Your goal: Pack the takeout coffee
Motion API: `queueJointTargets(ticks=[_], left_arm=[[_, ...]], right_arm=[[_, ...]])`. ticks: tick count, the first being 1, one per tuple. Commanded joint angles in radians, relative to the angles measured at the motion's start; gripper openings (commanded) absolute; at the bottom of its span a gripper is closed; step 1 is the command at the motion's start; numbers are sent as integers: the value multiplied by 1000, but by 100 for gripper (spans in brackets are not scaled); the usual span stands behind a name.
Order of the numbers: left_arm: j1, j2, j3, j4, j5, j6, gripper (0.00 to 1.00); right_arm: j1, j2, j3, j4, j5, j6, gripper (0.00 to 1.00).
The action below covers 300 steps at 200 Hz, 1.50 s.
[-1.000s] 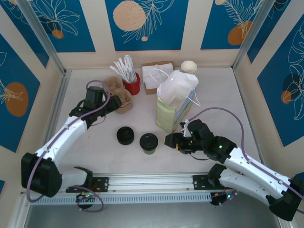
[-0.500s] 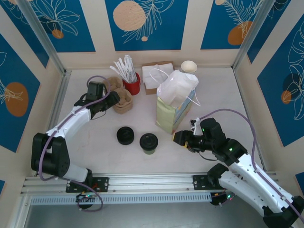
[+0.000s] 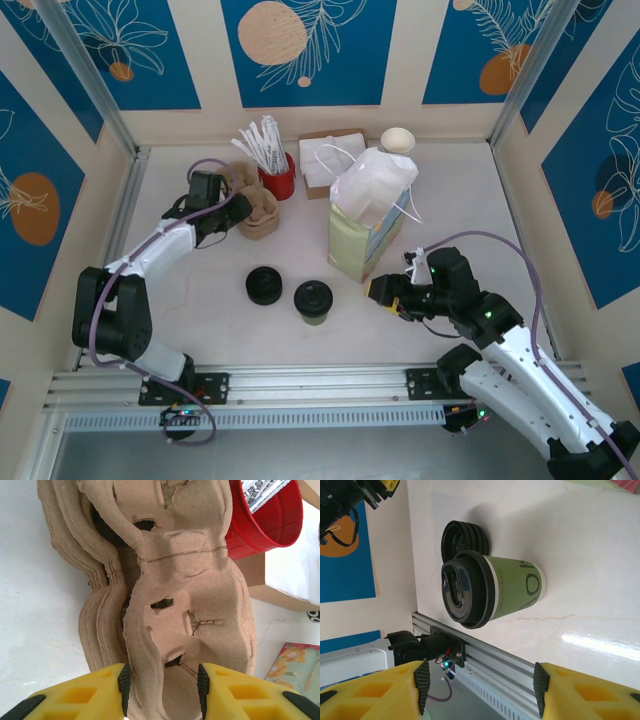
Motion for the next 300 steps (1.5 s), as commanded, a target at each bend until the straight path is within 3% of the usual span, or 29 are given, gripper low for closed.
queueJointTargets(ticks=[1,116,229,300], left_arm=[[15,11,28,22,20,-11,41],[15,20,-21,116,47,-111,41],[13,27,2,120,57,-124,17],[13,-9,60,91,86,-91,8]], right_arm=[[-11,-17,-8,-12,-39,-19,60],[-31,-19,-43,28,-79,-7,60],[-48,-17,-43,26,-85,-6,60],[-57,-18,-17,13,-94,-10,59]])
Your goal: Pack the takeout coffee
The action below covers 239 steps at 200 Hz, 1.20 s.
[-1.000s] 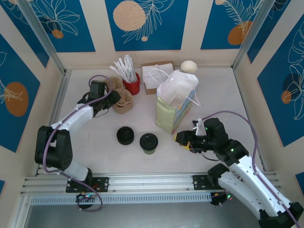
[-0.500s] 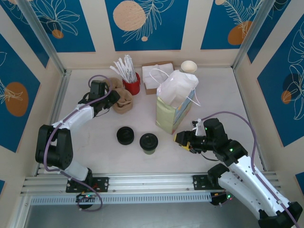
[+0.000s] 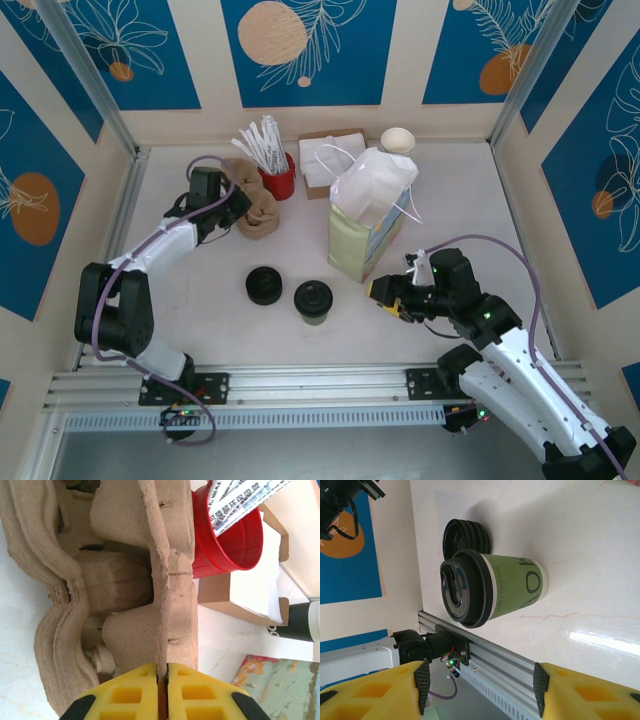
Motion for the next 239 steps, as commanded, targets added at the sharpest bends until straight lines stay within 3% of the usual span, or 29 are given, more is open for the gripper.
queueJointTargets(ticks=[1,73,114,164,203,239], left_arm=[[12,-35,51,-16,29,23,8],[13,-273,44,-193,-47,93,8],[13,-452,38,-292,-34,120,8],[11,-643,70,-349,163,186,8],[7,-788,10,-262,369,152,9],[-1,-871,-57,-222,492,133,11]], right_arm=[[-8,-10,23,-11,-30,-12,59],[-14,-39,89,-36,-24,-27,59],[-15,-68,127,-22,-27,-56,59],[-11,-80,184,58,-90,-94,59],[-1,-80,209,199,-142,-127,59],[13,-45,251,245,-132,-176,60]])
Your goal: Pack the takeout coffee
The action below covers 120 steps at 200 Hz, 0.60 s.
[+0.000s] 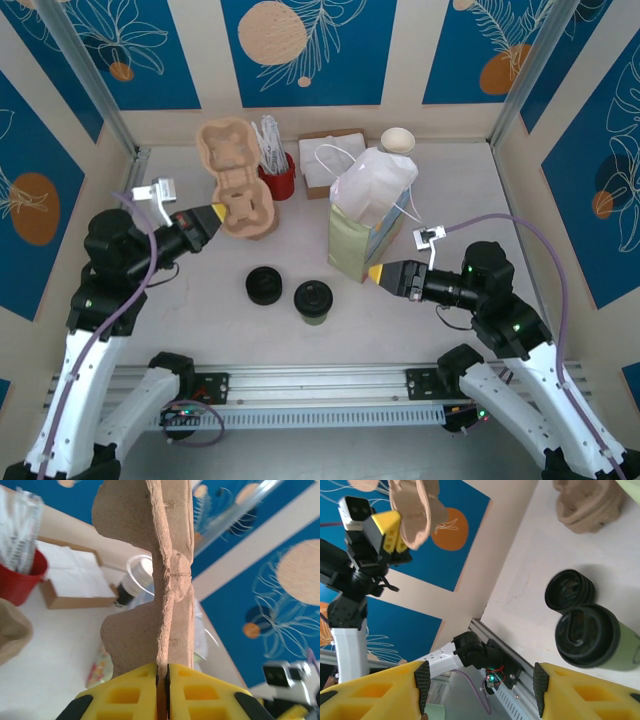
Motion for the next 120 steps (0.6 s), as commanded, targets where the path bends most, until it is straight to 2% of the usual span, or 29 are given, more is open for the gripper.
queueJointTargets(ticks=[1,33,65,88,120], left_arm=[[-1,-34,-45,56,156,-13,11],[-11,-88,-144,178,234,-92,11],[-40,-141,-233,293,256,-153,9],[-80,-152,-255,324,261,-154,10],[-158,-146,-269,353,240,-140,10]], right_arm=[[10,23,55,66,-24,-61,60],[29,65,62,187,-79,-54,60],[99,113,72,279,-87,-106,60],[149,145,82,290,-43,-145,64],[178,180,72,360,-35,-144,65]])
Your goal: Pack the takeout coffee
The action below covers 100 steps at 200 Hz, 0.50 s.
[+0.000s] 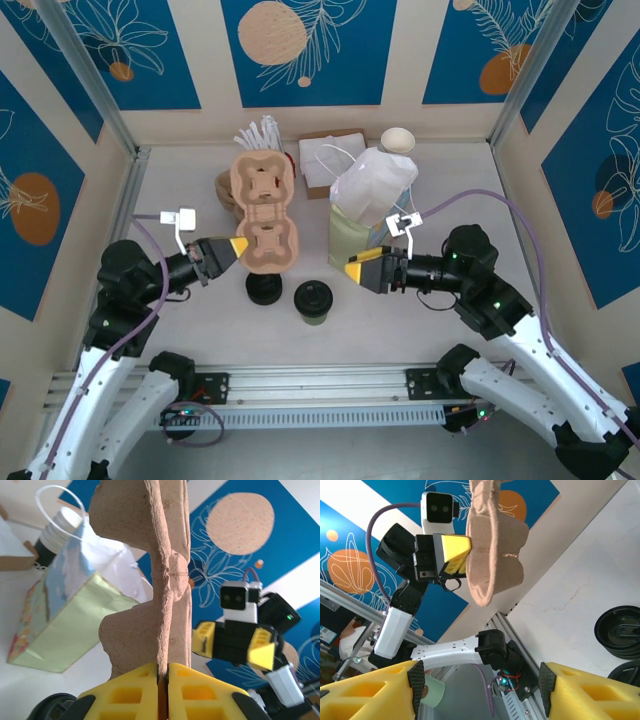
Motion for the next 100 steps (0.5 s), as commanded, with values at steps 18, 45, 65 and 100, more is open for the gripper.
queueJointTargets(ticks=[18,45,65,100], left_arm=[[-107,7,-9,88,-9,27,10],[-183,34,0,96,-42,56,10],[-228,59,9,102,-67,72,10],[-279,91,11,122,-104,81,9]], right_arm=[[41,27,37,98,13,-52,65],[64,44,56,74,49,-54,65],[69,54,59,77,43,-40,64],[94,57,49,82,49,-44,56]])
